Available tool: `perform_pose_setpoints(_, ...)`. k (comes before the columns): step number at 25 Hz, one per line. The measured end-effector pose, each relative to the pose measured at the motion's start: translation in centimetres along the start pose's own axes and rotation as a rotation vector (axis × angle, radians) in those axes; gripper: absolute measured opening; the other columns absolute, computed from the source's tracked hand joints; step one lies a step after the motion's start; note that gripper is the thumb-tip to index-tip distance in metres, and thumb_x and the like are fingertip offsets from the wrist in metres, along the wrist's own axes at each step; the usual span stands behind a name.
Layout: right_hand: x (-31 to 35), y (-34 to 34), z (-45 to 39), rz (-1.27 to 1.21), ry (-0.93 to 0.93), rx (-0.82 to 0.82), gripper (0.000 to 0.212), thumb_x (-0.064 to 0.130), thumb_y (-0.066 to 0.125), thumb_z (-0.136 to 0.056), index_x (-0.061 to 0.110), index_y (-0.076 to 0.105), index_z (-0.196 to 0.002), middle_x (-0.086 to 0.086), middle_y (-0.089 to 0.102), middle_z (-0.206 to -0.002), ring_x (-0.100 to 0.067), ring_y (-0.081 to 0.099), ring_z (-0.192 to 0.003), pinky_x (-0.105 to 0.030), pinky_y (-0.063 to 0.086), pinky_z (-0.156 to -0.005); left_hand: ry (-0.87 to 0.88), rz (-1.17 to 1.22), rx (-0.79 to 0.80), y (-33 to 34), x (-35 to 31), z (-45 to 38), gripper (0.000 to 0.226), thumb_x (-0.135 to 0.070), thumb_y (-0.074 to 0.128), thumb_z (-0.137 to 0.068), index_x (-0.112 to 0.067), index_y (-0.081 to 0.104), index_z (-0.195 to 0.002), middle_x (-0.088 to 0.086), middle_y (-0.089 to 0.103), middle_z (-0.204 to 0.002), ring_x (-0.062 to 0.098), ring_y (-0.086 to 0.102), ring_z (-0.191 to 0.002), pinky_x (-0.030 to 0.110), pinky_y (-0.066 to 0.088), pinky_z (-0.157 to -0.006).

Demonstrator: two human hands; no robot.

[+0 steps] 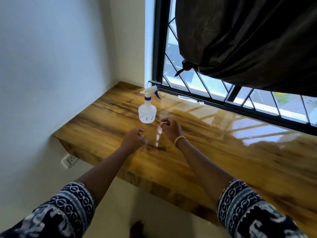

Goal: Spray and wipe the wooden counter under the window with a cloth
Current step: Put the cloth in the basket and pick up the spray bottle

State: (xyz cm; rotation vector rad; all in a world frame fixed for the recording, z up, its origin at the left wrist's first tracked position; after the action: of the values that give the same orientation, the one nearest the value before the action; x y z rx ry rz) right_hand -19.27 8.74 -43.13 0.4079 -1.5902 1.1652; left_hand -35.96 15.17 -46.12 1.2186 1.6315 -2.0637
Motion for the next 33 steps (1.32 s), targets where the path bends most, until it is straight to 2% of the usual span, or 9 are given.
perform_pose_setpoints(3,1.6,2.1,-5.3,0.002,0.052,-0.066,0.042,0.022,0.067,-0.088,0.011,0.053,-0.126,0.007,0.058,-0.086,-0.023,0.062,-0.091,-0.025,0.045,-0.064,-0.015,-0.015,0.003,-0.9,1.1,-5.8,0.032,-0.007,0.053,-0.088,-0.006,0.062,-0.119,0.014,0.068,-0.108,0.029,0.062,-0.100,0.029,0.044,-0.079)
perform_pose_setpoints(7,1.5,5.1,-10.7,-0.010,0.200,0.020,0.065,0.031,0.073,-0.085,0.004,0.041,-0.136,-0.015,0.057,-0.130,-0.031,0.056,-0.117,-0.042,0.049,-0.097,-0.047,0.006,0.027,-2.1,2.3,-11.4,0.037,-0.009,0.053,-0.086,-0.009,0.060,-0.122,0.011,0.068,-0.110,0.023,0.061,-0.097,0.027,0.041,-0.076)
perform_pose_setpoints(12,1.0,7.2,-14.1,0.055,0.163,0.082,0.075,0.046,0.075,-0.079,0.017,0.044,-0.140,-0.008,0.050,-0.142,-0.028,0.049,-0.127,-0.049,0.043,-0.104,-0.091,0.051,0.055,-1.6,3.3,-15.4,0.030,-0.019,0.060,-0.085,-0.011,0.059,-0.114,0.007,0.066,-0.102,0.019,0.060,-0.089,0.032,0.050,-0.072)
perform_pose_setpoints(14,1.1,7.7,-15.2,0.080,0.084,0.118,0.069,0.046,0.076,-0.079,0.022,0.049,-0.138,-0.005,0.053,-0.139,-0.027,0.049,-0.125,-0.047,0.044,-0.102,-0.082,0.067,0.060,-1.4,3.8,-16.2,0.026,-0.023,0.063,-0.084,-0.014,0.059,-0.108,0.003,0.064,-0.100,0.015,0.060,-0.086,0.027,0.047,-0.067)
perform_pose_setpoints(17,1.5,8.2,-16.0,0.067,0.000,0.157,0.044,0.038,0.073,-0.083,0.015,0.061,-0.119,-0.004,0.062,-0.118,-0.028,0.058,-0.112,-0.039,0.047,-0.090,-0.063,0.052,0.055,-1.2,4.3,-16.6,0.019,-0.024,0.062,-0.086,-0.017,0.059,-0.104,0.001,0.064,-0.100,0.010,0.058,-0.083,0.021,0.045,-0.061)
perform_pose_setpoints(20,1.6,8.2,-15.6,0.076,-0.046,0.130,0.034,0.035,0.071,-0.086,0.012,0.063,-0.110,-0.004,0.063,-0.109,-0.026,0.060,-0.102,-0.036,0.047,-0.083,-0.036,0.029,0.066,-1.2,4.5,-16.5,0.022,-0.022,0.061,-0.088,-0.014,0.060,-0.109,0.004,0.065,-0.106,0.015,0.060,-0.090,0.028,0.052,-0.072)
perform_pose_setpoints(26,0.3,7.0,-11.1,-0.002,0.013,0.076,0.038,0.035,0.071,-0.086,0.012,0.065,-0.117,-0.005,0.067,-0.117,-0.022,0.061,-0.105,-0.036,0.048,-0.085,0.049,-0.088,0.100,-0.8,4.9,-13.7,0.041,-0.012,0.053,-0.090,-0.013,0.052,-0.130,0.009,0.063,-0.121,0.022,0.061,-0.105,0.037,0.053,-0.087)
perform_pose_setpoints(29,-0.4,5.8,-6.8,-0.016,0.002,0.037,0.038,0.034,0.073,-0.085,0.013,0.066,-0.117,-0.004,0.068,-0.116,-0.019,0.061,-0.102,-0.030,0.043,-0.082,0.121,-0.248,0.155,-0.4,4.6,-10.5,0.043,-0.013,0.055,-0.089,-0.014,0.051,-0.132,0.010,0.062,-0.125,0.024,0.061,-0.108,0.040,0.052,-0.090)
perform_pose_setpoints(33,-1.1,3.2,-0.1,-0.071,0.015,-0.029,0.027,0.032,0.073,-0.086,0.015,0.067,-0.105,0.002,0.069,-0.104,-0.016,0.062,-0.095,-0.029,0.044,-0.080,0.217,-0.348,0.109,0.0,3.9,-4.4,0.042,-0.013,0.055,-0.087,-0.015,0.056,-0.128,0.008,0.061,-0.129,0.025,0.061,-0.112,0.041,0.048,-0.096)
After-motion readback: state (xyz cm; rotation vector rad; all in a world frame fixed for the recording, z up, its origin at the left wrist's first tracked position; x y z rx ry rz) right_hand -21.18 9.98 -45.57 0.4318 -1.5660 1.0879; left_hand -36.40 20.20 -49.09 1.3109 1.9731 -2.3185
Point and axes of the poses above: each hand's wrist, its own z-axis away from the middle knuckle, its own y-axis out of the palm, x = y × z, the point moved 2 cm from there along -z, towards the middle knuckle
